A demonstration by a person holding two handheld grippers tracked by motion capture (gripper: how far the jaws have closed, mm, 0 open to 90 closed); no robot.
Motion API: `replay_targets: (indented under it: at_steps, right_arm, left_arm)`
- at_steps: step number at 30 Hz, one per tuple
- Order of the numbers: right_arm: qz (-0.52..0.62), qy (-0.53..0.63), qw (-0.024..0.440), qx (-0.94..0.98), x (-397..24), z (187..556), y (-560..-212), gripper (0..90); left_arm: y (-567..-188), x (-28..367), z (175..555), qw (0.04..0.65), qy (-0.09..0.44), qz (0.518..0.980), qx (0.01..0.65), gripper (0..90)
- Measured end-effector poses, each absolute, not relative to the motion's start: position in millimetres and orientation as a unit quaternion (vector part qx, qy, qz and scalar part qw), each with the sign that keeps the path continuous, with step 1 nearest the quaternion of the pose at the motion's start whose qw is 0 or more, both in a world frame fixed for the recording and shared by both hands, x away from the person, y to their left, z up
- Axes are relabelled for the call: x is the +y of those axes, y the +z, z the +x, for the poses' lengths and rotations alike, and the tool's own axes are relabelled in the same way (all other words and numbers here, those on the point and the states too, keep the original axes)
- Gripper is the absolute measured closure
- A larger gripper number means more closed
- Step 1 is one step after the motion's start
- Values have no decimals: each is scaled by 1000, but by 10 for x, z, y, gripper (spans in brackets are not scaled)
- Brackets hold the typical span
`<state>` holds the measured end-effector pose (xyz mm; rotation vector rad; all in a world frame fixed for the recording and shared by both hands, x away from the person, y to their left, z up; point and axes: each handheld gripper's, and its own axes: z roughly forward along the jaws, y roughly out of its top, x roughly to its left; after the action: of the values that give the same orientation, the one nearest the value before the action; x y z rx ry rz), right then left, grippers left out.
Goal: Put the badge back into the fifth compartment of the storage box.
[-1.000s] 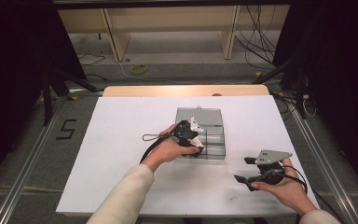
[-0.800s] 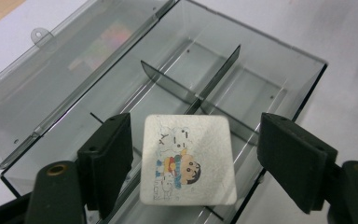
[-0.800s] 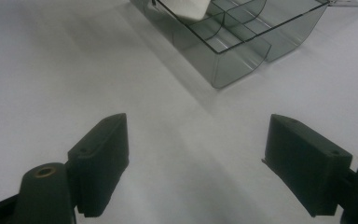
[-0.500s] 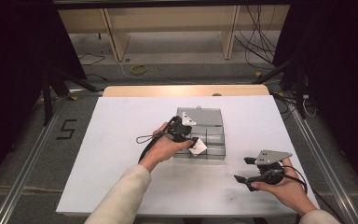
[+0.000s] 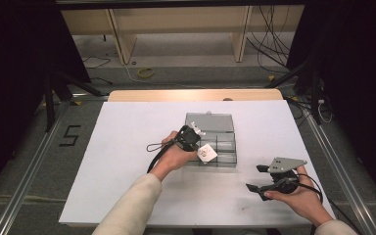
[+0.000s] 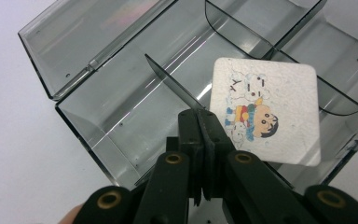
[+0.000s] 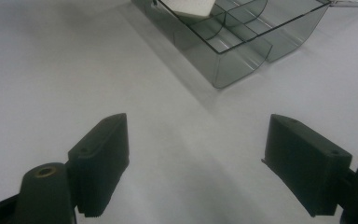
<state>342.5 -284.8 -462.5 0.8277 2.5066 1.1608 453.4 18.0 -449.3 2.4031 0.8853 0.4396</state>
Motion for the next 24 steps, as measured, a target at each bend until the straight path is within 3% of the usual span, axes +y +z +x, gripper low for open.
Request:
replay_targets:
  at_steps: [14,24]
  right_arm:
    - [285,398,129,862,-2845,3424,-4624,224]
    - [285,398,129,862,-2846,3425,-4625,224]
  left_arm:
    - [-4490,151,4483,268,121,908,299,877]
    - [-4423,62,4494,305,149,890,304,877]
